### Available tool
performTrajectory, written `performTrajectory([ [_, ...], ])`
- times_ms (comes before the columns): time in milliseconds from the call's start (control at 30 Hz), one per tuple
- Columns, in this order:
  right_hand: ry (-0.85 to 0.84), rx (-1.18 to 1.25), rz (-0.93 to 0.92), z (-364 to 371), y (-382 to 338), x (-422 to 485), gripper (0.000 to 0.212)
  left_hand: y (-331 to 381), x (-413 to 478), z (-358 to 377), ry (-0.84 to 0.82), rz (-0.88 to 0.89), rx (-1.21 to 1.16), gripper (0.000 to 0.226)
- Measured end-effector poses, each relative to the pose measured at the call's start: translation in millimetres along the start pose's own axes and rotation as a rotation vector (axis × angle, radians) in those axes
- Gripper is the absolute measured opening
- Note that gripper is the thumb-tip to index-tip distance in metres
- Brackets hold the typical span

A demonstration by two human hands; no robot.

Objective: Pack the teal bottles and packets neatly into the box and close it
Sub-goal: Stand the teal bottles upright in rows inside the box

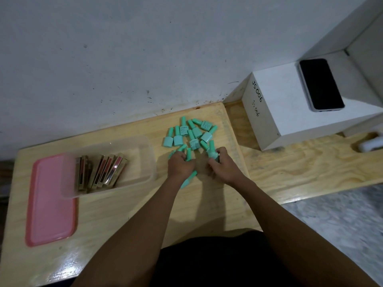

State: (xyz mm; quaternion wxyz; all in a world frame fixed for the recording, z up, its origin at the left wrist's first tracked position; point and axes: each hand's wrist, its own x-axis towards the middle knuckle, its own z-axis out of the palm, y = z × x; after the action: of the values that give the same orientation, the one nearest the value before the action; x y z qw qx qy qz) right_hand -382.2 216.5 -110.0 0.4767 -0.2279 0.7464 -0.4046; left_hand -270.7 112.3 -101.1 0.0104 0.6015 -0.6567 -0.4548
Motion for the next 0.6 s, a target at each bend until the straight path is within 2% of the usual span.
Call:
performTrajectory([
  [100, 0.008, 0.107, 0.001, -1, -3, 0, 0.018, 0, 1, -7, -0.038, -0.01, -0.129, 0.024],
  [233, -0.006, 0.257, 0.076, -1, -14, 0, 0.02, 1, -2, -20, -0.146, -0.066, -0.321, 0.018],
  [333, -0.037, 0.457, 0.142, 2, -20, 1, 0.03, 5, -6, -31, -0.219, -0.113, -0.527, 0.008],
  [400, -0.039, 0.529, 0.157, 5, -23, 0, 0.035, 7, -11, -38, -0.286, -0.141, -0.653, 0.018],
  [500, -0.062, 0.563, 0.129, 8, -33, -4, 0.027, 6, -17, -48, -0.38, -0.15, -0.793, 0.03],
  [600, -0.1, 0.548, 0.096, 12, -41, -7, 0.015, 2, -21, -58, -0.426, -0.139, -0.844, 0.029],
])
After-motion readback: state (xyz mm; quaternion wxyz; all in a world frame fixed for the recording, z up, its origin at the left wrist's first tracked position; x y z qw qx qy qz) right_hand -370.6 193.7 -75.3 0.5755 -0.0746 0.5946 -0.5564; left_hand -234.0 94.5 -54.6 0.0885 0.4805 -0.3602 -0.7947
